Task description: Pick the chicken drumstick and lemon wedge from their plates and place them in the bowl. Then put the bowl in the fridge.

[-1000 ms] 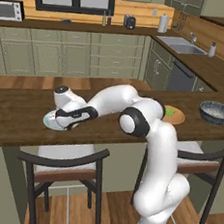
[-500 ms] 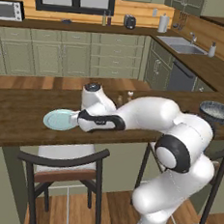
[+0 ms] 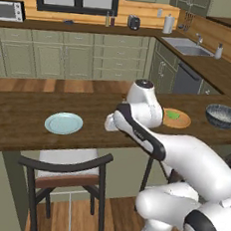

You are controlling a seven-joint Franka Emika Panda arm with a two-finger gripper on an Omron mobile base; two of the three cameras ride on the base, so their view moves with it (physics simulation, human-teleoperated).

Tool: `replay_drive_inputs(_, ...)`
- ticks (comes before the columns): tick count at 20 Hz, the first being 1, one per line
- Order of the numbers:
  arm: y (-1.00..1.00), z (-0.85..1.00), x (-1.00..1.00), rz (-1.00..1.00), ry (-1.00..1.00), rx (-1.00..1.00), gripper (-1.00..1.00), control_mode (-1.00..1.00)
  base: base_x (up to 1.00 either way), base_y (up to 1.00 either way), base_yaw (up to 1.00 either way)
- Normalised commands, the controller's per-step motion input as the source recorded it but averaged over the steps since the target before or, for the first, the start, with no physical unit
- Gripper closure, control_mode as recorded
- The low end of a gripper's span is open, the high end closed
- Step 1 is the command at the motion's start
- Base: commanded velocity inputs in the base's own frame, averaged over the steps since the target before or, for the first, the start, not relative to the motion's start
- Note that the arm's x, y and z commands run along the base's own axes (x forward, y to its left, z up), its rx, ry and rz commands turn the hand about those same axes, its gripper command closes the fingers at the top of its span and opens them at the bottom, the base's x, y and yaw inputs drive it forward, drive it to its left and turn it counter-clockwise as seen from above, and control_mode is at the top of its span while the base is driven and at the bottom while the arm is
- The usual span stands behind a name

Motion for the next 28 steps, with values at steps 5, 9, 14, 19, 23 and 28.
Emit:
replay_drive_inputs(5, -0.96, 0.19, -1.0, 0.02, -0.13, 0.0, 1.0, -1.0, 0.0, 0.0, 0.0)
replay_drive_inputs(9, -0.8, 0.38, -0.96, 0.01, -0.29, 0.0, 1.0, -1.0, 0.0, 0.0, 0.0)
replay_drive_inputs(14, -0.37, 0.56, -0.47, 0.0, -0.14, 0.02, 1.0, -1.0, 0.0, 0.0, 0.0)
replay_drive_inputs(19, -0.25, 0.34, -0.19, -0.02, 0.0, 0.0, 1.0, 1.0, -0.22, -0.38, -0.01)
replay_drive_inputs(23, 0.0, 0.0, 0.0, 0.0, 0.0, 0.0, 1.0, 1.0, -0.76, -1.0, 0.0)
replay_drive_inputs(28, 0.0, 0.0, 0.0, 0.0, 0.0, 0.0, 1.0, 1.0, -0.32, -1.0, 0.0)
